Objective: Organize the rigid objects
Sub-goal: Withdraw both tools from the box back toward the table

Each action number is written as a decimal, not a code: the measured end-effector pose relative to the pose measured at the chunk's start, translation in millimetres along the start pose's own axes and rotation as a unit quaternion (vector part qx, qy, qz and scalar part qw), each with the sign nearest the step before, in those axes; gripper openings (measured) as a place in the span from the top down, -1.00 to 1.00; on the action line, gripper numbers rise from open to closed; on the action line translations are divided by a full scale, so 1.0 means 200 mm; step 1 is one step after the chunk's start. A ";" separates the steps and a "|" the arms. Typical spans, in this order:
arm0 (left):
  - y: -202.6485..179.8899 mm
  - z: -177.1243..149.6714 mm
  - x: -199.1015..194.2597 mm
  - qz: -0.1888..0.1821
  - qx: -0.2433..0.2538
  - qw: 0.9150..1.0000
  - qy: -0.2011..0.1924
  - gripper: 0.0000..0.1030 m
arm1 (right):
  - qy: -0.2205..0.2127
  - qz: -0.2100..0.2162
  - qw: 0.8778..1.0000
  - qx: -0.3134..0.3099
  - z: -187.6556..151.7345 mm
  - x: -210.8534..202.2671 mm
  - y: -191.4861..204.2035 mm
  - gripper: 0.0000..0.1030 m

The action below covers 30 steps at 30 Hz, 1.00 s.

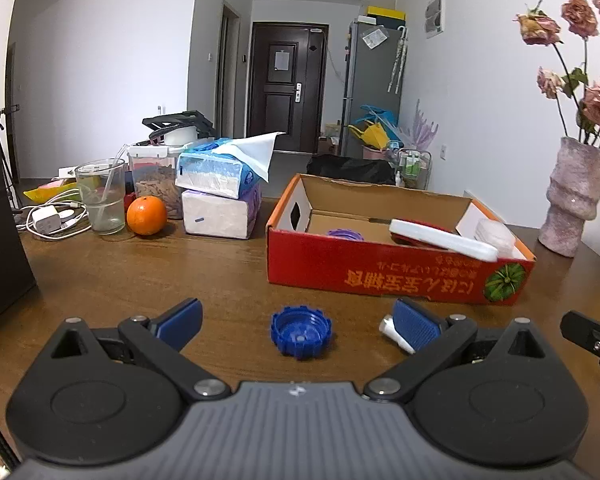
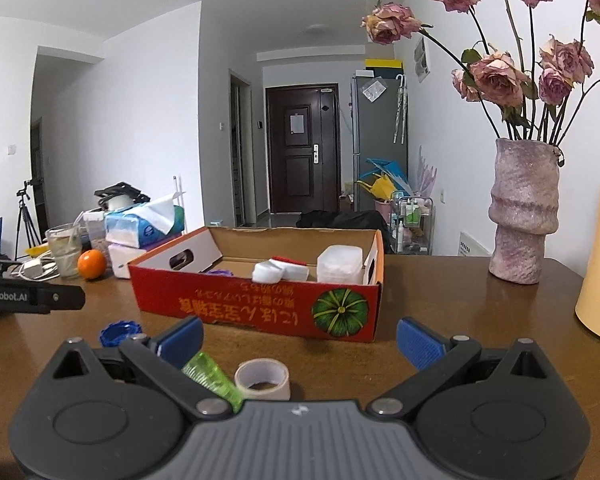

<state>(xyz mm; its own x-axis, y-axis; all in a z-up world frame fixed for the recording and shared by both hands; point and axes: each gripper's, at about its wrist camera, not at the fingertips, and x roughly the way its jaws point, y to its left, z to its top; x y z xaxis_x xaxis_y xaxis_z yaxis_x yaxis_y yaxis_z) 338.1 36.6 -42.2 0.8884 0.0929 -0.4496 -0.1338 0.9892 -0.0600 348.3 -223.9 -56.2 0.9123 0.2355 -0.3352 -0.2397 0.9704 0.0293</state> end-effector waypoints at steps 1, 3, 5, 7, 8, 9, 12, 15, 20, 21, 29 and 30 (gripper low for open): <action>0.00 -0.01 -0.01 0.000 0.002 1.000 0.000 -1.00 | 0.001 0.001 1.000 -0.002 -0.01 -0.01 0.01 -1.00; 0.00 -0.02 -0.03 -0.002 0.003 1.000 0.001 -1.00 | 0.002 0.002 1.000 -0.005 -0.02 -0.03 0.02 -1.00; 0.01 -0.04 -0.05 -0.003 0.003 1.000 0.002 -1.00 | 0.004 0.004 1.000 -0.007 -0.04 -0.05 0.03 -1.00; 0.02 -0.05 -0.08 -0.004 0.003 1.000 0.003 -1.00 | 0.006 0.006 1.000 -0.009 -0.05 -0.08 0.05 -1.00; 0.03 -0.06 -0.09 -0.005 0.004 1.000 0.003 -1.00 | 0.006 0.007 1.000 -0.010 -0.05 -0.09 0.06 -1.00; 0.03 -0.08 -0.11 -0.005 0.004 1.000 0.003 -1.00 | 0.007 0.008 1.000 -0.011 -0.06 -0.10 0.06 -1.00; 0.04 -0.10 -0.15 -0.005 0.006 1.000 0.004 -1.00 | 0.010 0.010 1.000 -0.013 -0.08 -0.14 0.08 -1.00; 0.05 -0.12 -0.19 -0.006 0.006 1.000 0.004 -1.00 | 0.013 0.012 1.000 -0.014 -0.10 -0.17 0.10 -1.00; 0.07 -0.14 -0.26 -0.012 -0.001 1.000 0.010 -1.00 | 0.015 0.015 1.000 -0.015 -0.11 -0.22 0.13 -1.00; 0.08 -0.14 -0.27 -0.012 -0.002 1.000 0.011 -1.00 | 0.015 0.016 1.000 -0.015 -0.12 -0.23 0.13 -1.00; 0.21 -0.16 -0.44 0.015 0.000 1.000 0.005 -1.00 | 0.014 0.017 1.000 -0.012 -0.14 -0.29 0.17 -1.00; 0.23 -0.17 -0.46 0.021 -0.001 1.000 0.004 -1.00 | 0.014 0.017 1.000 -0.012 -0.15 -0.30 0.17 -1.00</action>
<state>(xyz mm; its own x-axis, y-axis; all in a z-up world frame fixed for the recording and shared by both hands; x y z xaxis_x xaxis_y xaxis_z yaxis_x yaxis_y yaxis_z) 236.1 69.8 -33.3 0.8787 0.1334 -0.4584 -0.1714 0.9843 -0.0422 275.2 -206.2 -62.3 0.8937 0.2670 -0.3605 -0.2793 0.9600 0.0187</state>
